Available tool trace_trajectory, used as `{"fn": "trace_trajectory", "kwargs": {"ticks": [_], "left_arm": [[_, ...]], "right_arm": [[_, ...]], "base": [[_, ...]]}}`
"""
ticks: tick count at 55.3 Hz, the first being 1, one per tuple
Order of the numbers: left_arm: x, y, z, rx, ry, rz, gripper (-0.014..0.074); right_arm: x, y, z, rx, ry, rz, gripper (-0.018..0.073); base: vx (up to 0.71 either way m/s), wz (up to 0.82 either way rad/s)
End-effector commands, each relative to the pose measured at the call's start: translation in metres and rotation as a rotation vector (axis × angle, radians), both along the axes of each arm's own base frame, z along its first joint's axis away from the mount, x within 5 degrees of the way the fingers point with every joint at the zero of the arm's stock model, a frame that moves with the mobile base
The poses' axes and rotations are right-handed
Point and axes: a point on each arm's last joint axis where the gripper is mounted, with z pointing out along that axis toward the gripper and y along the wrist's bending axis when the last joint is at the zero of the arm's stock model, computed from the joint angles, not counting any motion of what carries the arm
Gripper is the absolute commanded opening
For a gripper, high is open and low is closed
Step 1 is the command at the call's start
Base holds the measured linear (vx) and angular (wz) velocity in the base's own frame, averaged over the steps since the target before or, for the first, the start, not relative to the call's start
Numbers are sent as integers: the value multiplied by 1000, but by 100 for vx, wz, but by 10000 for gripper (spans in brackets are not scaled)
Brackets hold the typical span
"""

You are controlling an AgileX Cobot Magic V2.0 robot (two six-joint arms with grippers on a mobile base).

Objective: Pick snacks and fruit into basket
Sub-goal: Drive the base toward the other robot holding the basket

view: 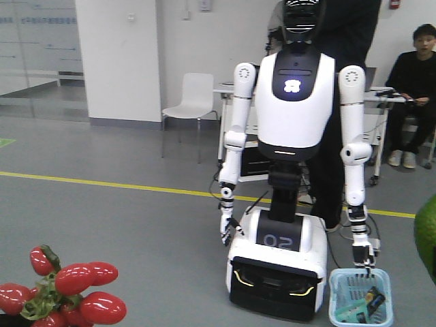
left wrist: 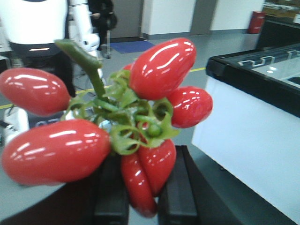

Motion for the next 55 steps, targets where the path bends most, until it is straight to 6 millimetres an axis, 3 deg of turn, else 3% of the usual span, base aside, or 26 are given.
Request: {"fn": "trace_trajectory", "kwargs": {"ticks": [1,32,55], "left_arm": [[1,1,9,8,-38,17,0],[1,2,9,8,-39,20,0],[1,2,9,8,-39,21,0]], "right_arm": [[-1,-1,16,26,-113,13,-7],[-1,-1,16,26,-113,13,-7],[-1,-1,16,26,-113,13,-7]], "base": [[18,-58],[22,-45],[28,-16]]}}
